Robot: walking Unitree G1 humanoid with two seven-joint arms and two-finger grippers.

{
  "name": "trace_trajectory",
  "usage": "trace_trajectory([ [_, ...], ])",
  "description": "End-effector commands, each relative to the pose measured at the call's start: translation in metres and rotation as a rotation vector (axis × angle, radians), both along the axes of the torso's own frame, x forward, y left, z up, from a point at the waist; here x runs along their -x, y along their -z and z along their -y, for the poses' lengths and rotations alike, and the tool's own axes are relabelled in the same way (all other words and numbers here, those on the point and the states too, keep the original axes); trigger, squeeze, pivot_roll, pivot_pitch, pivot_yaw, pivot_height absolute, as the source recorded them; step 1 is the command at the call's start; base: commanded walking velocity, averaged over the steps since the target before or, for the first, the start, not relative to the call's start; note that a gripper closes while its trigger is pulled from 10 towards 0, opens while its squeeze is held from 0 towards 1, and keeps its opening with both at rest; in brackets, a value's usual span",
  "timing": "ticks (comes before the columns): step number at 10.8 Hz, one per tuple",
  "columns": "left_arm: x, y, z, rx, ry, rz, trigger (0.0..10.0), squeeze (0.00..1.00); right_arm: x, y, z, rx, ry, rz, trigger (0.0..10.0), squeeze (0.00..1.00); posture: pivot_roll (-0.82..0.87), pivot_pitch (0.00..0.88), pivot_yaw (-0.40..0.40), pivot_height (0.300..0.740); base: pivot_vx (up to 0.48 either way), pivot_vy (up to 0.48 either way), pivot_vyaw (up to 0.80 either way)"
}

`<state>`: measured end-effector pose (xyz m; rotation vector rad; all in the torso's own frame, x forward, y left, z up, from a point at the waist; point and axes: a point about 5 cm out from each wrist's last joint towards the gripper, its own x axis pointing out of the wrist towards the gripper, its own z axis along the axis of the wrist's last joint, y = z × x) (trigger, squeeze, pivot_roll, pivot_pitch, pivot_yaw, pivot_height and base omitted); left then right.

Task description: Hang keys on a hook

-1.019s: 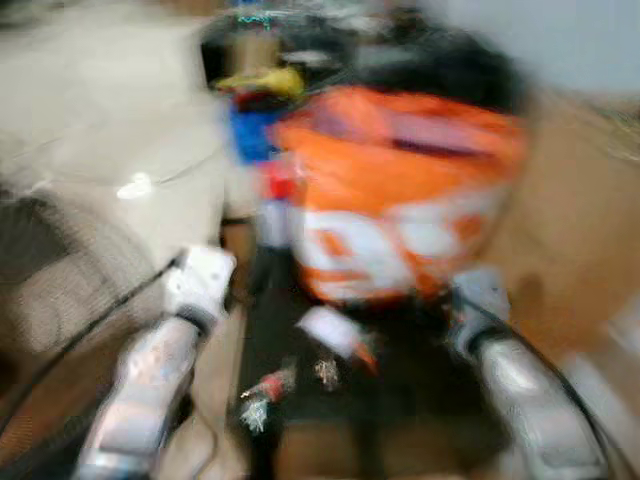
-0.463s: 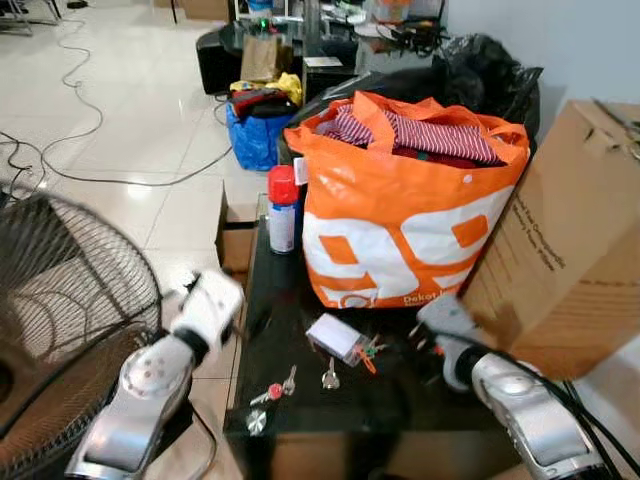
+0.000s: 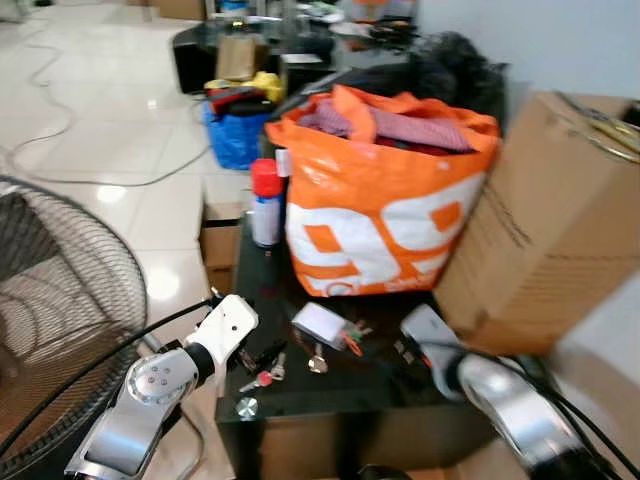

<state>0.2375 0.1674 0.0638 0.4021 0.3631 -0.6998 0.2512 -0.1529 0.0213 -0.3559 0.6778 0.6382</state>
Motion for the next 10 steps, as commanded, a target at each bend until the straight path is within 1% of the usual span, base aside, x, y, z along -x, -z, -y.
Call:
trace_trajectory([
  [1,-0.002,-0.001,0.002,0.005,0.017,0.007,10.0,0.0,-0.003,0.0,0.003,-0.01,0.02,0.001,10.0,0.0,-0.09,0.0,-0.072,0.74,0.0,0.0,0.0],
  [3,0.0,-0.001,0.002,-0.004,0.015,0.008,10.0,0.0,-0.008,0.003,-0.012,-0.035,-0.01,0.018,10.0,0.0,-0.08,0.0,-0.08,0.74,0.0,0.0,0.0],
  [5,-0.006,-0.007,-0.002,0.006,-0.054,0.078,10.0,0.0,-0.014,0.003,-0.021,-0.057,0.002,0.041,10.0,0.0,-0.08,0.0,-0.086,0.74,0.0,0.0,0.0],
  [6,-0.009,-0.015,-0.004,0.02,-0.074,0.1,10.0,0.0,-0.019,0.003,-0.026,-0.073,0.03,0.042,10.0,0.0,-0.07,0.012,-0.093,0.74,0.0,0.0,0.0],
  [7,-0.005,-0.017,-0.004,0.019,-0.056,0.095,10.0,0.0,-0.019,0.007,-0.03,-0.085,0.049,0.028,10.0,0.0,-0.06,0.042,-0.097,0.74,0.0,0.0,0.0],
  [8,0.003,-0.02,-0.004,0.027,-0.025,0.082,10.0,0.0,-0.018,0.012,-0.034,-0.099,0.063,0.011,10.0,0.0,-0.05,0.072,-0.095,0.74,0.0,0.0,0.0],
  [9,0.006,-0.021,-0.004,0.036,-0.006,0.07,10.0,0.0,-0.018,0.015,-0.036,-0.099,0.065,0.004,10.0,0.0,-0.05,0.08,-0.094,0.74,0.0,0.0,0.0],
  [10,0.012,-0.021,-0.003,0.037,0.031,0.037,10.0,0.0,-0.016,0.02,-0.037,-0.087,0.059,-0.014,4.9,0.0,-0.05,0.094,-0.09,0.74,0.0,0.0,0.0],
])
